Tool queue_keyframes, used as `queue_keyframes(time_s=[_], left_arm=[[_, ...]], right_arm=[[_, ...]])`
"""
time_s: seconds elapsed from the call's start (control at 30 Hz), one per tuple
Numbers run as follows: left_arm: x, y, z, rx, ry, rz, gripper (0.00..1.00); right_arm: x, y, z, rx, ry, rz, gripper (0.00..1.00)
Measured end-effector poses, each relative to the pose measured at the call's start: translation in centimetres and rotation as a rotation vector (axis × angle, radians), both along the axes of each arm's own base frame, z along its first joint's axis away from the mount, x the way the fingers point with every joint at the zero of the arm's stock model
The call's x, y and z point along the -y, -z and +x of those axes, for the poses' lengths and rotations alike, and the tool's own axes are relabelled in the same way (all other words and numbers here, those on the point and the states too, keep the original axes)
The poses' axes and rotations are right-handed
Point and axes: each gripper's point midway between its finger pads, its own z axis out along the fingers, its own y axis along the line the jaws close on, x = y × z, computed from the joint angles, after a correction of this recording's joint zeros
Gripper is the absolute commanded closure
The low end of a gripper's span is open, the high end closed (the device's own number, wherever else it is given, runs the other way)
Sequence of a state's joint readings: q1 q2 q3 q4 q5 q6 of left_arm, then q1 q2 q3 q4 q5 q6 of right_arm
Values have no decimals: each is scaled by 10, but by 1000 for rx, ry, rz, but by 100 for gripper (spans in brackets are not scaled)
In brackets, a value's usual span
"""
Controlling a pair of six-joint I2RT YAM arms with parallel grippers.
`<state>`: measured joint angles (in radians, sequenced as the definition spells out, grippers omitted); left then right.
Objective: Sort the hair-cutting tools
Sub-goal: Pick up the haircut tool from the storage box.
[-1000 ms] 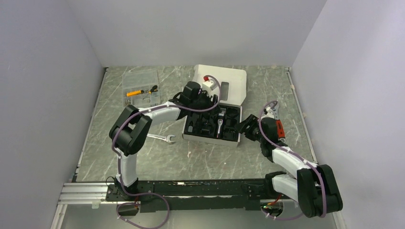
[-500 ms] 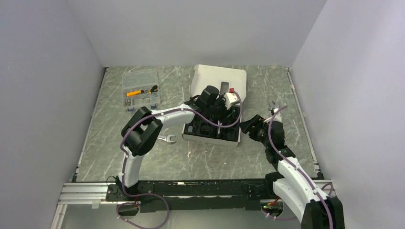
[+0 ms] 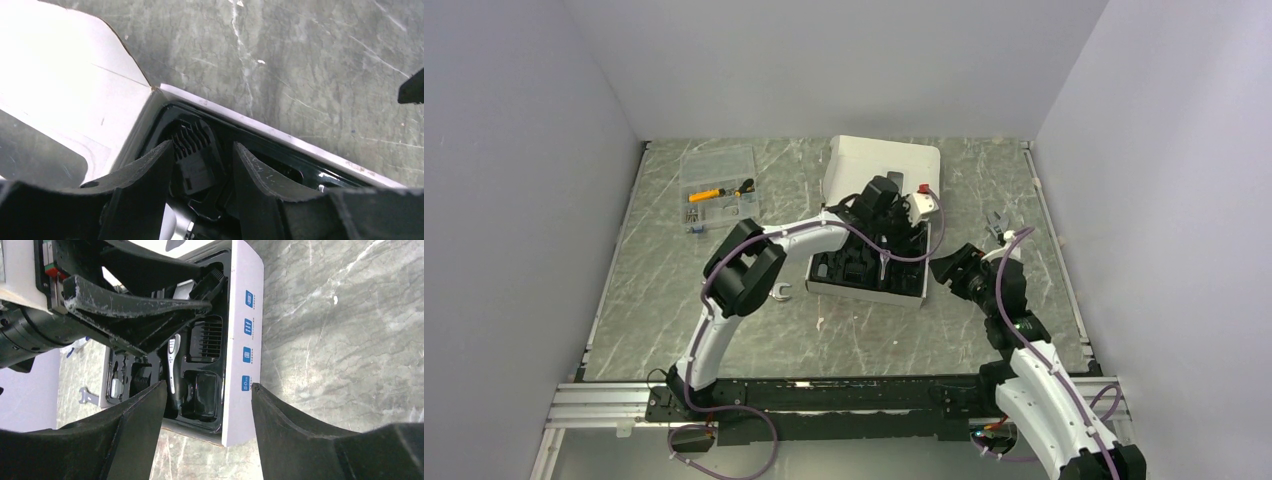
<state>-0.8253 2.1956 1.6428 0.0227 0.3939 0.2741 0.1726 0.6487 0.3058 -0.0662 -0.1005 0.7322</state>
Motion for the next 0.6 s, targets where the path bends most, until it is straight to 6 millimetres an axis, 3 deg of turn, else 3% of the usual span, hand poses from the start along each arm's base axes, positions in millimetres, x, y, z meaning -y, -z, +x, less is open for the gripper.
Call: queue_keyframes(time_s=[0.13, 0.3, 0.6], left_arm=[[4, -1, 3, -9, -8, -7, 52], [3, 12, 3, -54, -25, 21, 59], [3, 11, 1, -102, -47, 21, 88]], right_arm=[[1, -2, -2, 5, 4, -1, 34], [2, -4, -3, 14, 3, -7, 34], [3, 0, -5, -3, 4, -10, 34]])
